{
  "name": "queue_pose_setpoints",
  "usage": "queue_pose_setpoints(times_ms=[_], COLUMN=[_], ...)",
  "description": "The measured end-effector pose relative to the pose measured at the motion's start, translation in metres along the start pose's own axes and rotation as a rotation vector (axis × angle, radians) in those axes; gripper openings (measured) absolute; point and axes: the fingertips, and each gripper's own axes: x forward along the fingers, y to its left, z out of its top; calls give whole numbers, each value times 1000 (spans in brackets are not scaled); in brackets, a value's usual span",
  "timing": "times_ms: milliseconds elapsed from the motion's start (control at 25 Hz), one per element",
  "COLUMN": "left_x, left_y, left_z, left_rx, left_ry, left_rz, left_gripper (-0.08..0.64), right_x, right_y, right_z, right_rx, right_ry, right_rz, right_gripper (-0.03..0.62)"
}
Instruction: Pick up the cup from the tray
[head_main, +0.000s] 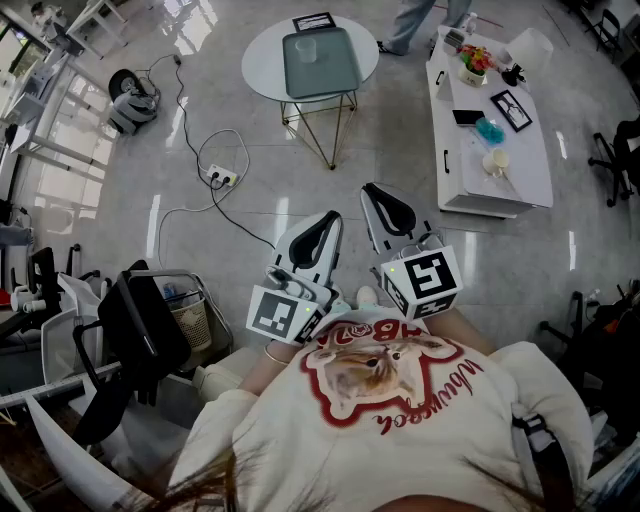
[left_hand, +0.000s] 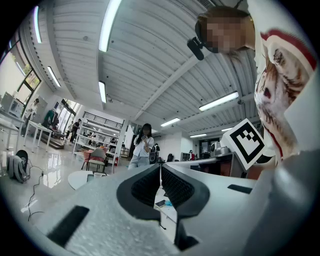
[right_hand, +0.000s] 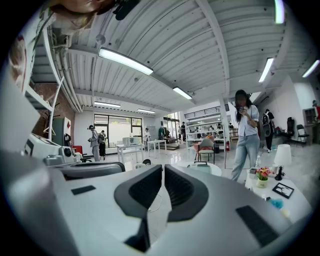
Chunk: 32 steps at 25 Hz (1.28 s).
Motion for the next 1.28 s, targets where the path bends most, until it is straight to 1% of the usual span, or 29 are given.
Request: queue_pose_setpoints(times_ms=[360, 640, 880, 1280], left_x=[-7, -9, -5, 8], left_y=[8, 7, 2, -14], left_z=[4, 4, 2, 1], left_rx=[3, -8, -12, -8], left_ry=[-15, -14, -10, -23], left_rz=[16, 25, 23, 47], left_gripper=[15, 15, 15, 15], right_x=[4, 1, -7, -20], right_y=[10, 9, 7, -10], right_z=[1, 2, 6, 9], right_rx=[-5, -10, -36, -44], right_ry=[-6, -10, -51, -68], right_rz=[17, 12, 10, 31], right_gripper=[40, 40, 41, 41])
